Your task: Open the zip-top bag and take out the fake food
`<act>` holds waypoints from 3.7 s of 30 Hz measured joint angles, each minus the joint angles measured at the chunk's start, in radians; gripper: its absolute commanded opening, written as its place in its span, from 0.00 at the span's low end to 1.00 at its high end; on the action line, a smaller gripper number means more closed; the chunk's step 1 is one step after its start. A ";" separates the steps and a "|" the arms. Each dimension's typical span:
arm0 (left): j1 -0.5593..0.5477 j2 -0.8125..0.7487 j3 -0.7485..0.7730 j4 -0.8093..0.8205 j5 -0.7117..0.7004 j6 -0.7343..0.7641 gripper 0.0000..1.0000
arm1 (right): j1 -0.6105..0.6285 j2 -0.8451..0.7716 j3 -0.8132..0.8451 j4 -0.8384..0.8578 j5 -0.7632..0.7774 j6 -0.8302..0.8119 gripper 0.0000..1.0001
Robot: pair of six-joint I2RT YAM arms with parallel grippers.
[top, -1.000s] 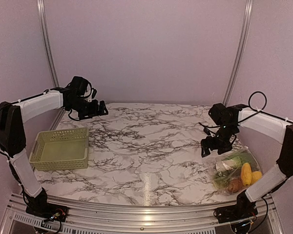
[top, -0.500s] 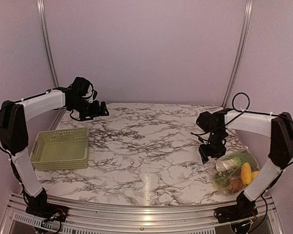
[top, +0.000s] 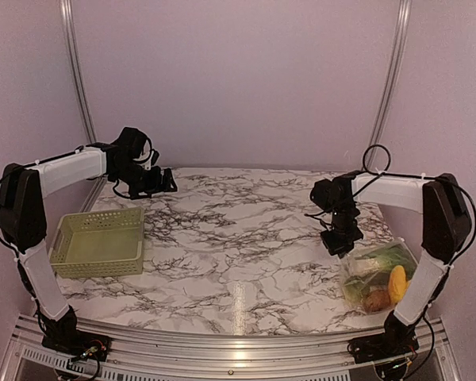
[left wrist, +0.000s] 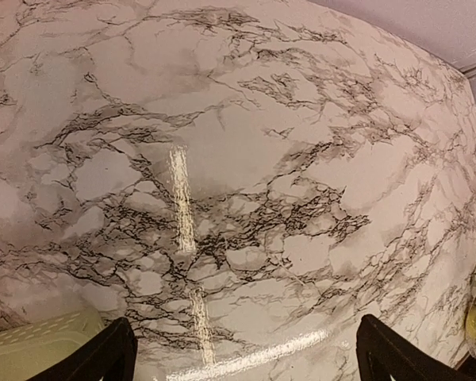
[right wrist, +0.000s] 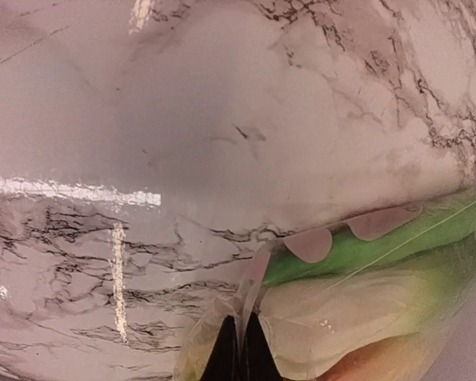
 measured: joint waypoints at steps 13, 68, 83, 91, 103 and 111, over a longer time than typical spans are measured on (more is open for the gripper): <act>0.013 0.000 -0.022 0.013 0.060 -0.022 0.99 | 0.111 0.428 0.795 0.094 -0.240 -0.005 0.00; 0.027 -0.058 -0.087 0.107 0.193 -0.116 0.99 | -0.420 0.402 0.147 0.954 -1.016 0.133 0.38; 0.027 -0.126 -0.131 0.122 0.125 -0.134 0.99 | -0.401 0.536 0.251 1.132 -1.174 0.300 0.00; 0.028 -0.176 -0.166 0.180 0.053 -0.159 0.99 | -0.342 0.492 0.457 0.992 -1.165 0.224 0.00; 0.028 -0.216 -0.169 0.299 0.114 -0.120 0.99 | -0.146 0.420 0.938 0.606 -1.048 -0.073 0.00; 0.027 -0.250 -0.190 0.347 0.164 -0.063 0.99 | -0.022 0.384 1.017 0.441 -0.936 -0.220 0.00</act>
